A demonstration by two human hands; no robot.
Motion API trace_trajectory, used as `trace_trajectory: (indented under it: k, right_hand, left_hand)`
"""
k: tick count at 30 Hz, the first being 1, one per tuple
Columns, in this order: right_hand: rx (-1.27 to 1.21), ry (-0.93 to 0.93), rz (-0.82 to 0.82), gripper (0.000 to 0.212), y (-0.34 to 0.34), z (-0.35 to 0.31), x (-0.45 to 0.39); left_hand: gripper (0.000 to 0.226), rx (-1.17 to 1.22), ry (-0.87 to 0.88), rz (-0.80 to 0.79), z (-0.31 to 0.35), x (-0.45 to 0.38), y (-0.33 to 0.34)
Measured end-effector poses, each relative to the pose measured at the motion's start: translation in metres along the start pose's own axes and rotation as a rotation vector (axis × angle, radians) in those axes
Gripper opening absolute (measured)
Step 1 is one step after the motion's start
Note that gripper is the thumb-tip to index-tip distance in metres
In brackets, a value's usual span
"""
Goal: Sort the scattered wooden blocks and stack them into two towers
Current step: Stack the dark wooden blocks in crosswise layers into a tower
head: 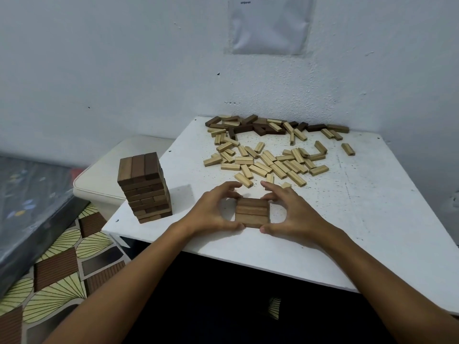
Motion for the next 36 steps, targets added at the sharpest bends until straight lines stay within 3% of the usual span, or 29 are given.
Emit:
trace_trajectory:
  k: [9, 17, 27, 36]
  right_hand:
    - [-0.184, -0.141, 0.146, 0.085, -0.055, -0.038, -0.021]
    - [-0.382, -0.287, 0.179, 0.086, -0.079, -0.100, -0.061]
    - [-0.395, -0.401, 0.023, 0.078, -0.030, -0.170, -0.122]
    - [-0.282, -0.389, -0.136, 0.078, 0.034, -0.193, -0.150]
  left_hand:
    - [0.081, 0.247, 0.063, 0.209, 0.044, -0.017, -0.035]
    - [0.077, 0.411, 0.050, 0.355, 0.074, -0.013, -0.108]
    - [0.073, 0.235, -0.034, 0.476, 0.050, 0.046, -0.191]
    - [0.088, 0.205, -0.184, 0.496, -0.002, 0.094, -0.209]
Point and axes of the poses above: each hand's wrist, its own x-axis away from the middle knuckle, its own y-axis out of the palm, z = x × y, the point moved 4 cm from there along -x, towards the middle knuckle, and after that the axes turned 4 degrees about -z, right-handed, at the moved point
